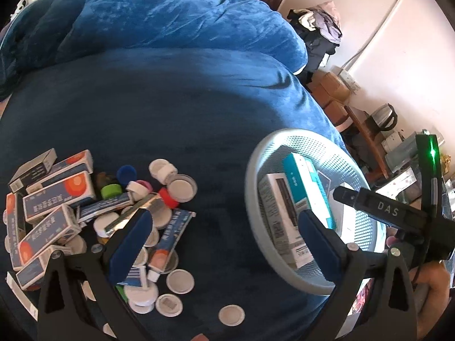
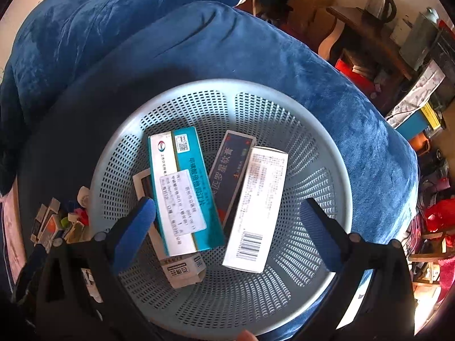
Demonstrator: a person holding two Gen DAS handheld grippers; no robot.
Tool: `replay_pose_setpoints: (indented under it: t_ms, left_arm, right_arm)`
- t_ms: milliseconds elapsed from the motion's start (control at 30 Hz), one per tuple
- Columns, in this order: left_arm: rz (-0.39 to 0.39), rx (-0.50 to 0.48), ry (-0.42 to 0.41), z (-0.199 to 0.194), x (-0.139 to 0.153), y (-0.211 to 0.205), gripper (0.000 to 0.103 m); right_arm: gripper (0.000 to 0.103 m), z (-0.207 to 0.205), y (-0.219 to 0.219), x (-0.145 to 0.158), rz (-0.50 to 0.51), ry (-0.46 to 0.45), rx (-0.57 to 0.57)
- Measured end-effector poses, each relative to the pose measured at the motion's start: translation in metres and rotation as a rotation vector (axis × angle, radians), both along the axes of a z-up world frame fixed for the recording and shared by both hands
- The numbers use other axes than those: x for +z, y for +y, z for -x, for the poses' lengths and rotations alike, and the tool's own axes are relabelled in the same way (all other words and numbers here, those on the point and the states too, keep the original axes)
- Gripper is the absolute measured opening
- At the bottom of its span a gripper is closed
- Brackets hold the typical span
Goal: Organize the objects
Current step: 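Withdraw both tools from the basket back toward the pile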
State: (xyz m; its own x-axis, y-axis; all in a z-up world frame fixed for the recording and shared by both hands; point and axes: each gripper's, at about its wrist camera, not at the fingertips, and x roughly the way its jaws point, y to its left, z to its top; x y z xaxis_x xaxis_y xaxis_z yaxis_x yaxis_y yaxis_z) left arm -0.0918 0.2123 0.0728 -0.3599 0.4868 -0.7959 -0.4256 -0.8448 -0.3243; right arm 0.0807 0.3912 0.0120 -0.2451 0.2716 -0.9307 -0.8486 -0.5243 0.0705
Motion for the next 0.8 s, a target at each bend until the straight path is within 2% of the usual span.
replay_pose_setpoints:
  t_ms: [400,667,800]
  left_arm:
    - [0.03,0.024,0.027,0.009,0.005,-0.049,0.102]
    - [0.096,0.075,0.011,0.019,-0.016,-0.127,0.102]
    - [0.128,0.153,-0.009,0.032,-0.03,-0.179,0.102]
  right_arm:
    - [0.103,0.024,-0.03,0.01,-0.003,0.042,0.078]
    - [0.103,0.062,-0.074,0.021,-0.044,0.077,0.217]
    - [0.103,0.087,-0.098,0.018,-0.035,0.076,0.311]
